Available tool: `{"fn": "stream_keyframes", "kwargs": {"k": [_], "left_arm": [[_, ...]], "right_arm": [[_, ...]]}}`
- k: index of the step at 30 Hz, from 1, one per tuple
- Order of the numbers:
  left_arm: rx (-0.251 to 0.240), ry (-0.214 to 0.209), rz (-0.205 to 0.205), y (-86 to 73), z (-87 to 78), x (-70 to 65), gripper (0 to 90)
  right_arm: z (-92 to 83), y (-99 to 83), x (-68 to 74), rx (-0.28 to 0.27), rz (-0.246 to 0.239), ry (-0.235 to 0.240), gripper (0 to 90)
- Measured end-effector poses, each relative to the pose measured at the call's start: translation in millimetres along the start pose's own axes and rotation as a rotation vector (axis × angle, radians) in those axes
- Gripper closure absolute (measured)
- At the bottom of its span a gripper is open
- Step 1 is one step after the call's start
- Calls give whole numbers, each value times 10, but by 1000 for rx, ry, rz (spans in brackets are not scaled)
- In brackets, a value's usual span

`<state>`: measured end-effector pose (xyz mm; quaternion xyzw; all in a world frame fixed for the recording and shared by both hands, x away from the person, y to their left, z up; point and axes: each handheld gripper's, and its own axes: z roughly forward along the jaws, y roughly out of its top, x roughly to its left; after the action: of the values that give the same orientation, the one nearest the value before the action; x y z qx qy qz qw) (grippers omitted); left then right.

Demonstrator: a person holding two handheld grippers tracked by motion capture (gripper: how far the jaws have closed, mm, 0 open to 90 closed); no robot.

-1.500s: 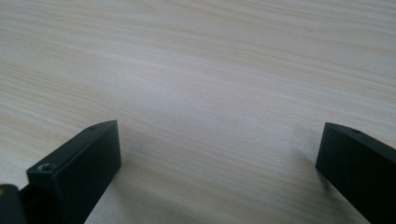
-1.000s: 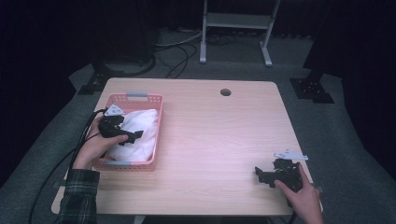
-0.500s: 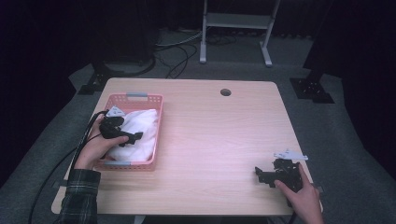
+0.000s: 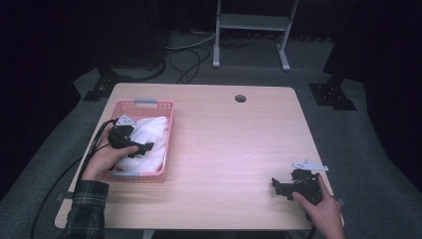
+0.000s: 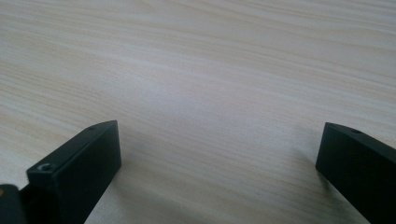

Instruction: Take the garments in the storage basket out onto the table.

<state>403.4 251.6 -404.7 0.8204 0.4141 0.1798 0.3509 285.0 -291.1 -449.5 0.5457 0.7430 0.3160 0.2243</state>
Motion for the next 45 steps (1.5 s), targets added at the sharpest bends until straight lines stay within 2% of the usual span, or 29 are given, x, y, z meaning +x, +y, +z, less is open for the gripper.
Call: {"fn": "stream_keyframes", "kwargs": {"k": [34,38,45], "left_arm": [[121,11,-25,-46,140,-28,0],[126,-6,-16,-47,126,-30,76],[120,-49,-17,-44,64,-40,327]], "right_arm": [[0,0,1,0,1,0,0],[0,0,0,0,0,0,0],[0,0,1,0,1,0,0]]}}
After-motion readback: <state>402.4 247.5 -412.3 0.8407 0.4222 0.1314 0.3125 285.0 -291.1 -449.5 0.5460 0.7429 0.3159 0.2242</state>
